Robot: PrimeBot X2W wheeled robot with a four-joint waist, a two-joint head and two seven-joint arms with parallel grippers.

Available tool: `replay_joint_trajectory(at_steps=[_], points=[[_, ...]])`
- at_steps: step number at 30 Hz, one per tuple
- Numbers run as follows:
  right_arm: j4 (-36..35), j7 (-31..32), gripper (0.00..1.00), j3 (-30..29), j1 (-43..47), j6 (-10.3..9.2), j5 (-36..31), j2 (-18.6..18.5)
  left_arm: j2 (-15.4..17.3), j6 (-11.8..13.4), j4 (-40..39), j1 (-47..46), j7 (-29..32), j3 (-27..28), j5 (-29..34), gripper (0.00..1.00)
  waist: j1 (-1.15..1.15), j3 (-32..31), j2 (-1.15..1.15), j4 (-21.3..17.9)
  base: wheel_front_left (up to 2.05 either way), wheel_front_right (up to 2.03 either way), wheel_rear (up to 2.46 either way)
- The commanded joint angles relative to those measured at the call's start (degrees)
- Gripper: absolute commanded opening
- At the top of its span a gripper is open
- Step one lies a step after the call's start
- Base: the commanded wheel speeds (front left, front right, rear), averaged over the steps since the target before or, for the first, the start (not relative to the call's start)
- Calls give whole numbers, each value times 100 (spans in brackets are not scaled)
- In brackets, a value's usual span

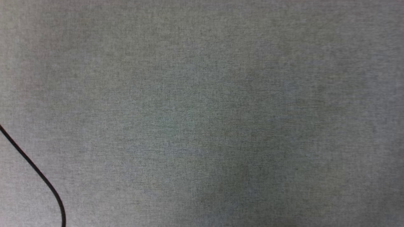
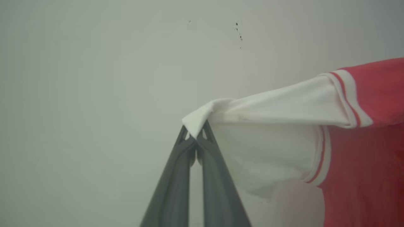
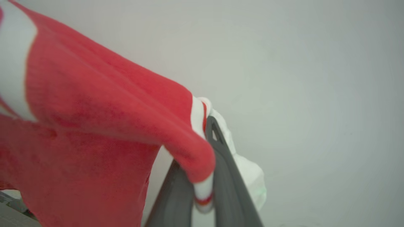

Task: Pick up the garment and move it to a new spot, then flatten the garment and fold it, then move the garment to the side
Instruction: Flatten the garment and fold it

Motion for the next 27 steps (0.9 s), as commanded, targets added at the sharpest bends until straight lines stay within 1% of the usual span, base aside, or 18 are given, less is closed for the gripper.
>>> replay_joint_trajectory(at_steps=[1,4,8,13,18,22,24,27], points=[[99,-81,0,-49,-72,-10,-70,16,-9,2,99,-58,-56,-2,29,0,-2,109,0,69,0,0,0],[487,-385,0,-57,67,-10,-211,189,-167,-31,485,85,-288,-92,6,0,-2,155,0,119,0,0,0],[917,-655,0,22,533,-10,-287,376,-435,-60,885,525,-548,-277,-61,0,-2,111,0,192,0,0,0],[1251,-804,0,163,1273,-9,-189,505,-683,-65,1164,1398,-883,-527,-97,0,-2,-142,0,245,0,0,0],[1427,-654,0,270,2115,-9,113,552,-836,-54,1305,2441,-1050,-694,-169,0,-2,-538,0,246,0,0,0],[1517,-333,0,397,2868,-9,419,482,-916,12,1240,3347,-1095,-805,-262,0,-2,-937,0,276,0,0,0],[1505,-179,0,504,3209,-9,589,422,-951,53,1240,3821,-998,-806,-392,0,-2,-1153,0,296,0,0,0],[1448,131,0,686,3745,-9,855,330,-877,21,1210,4472,-810,-865,-555,0,-2,-1440,0,316,0,0,0]])
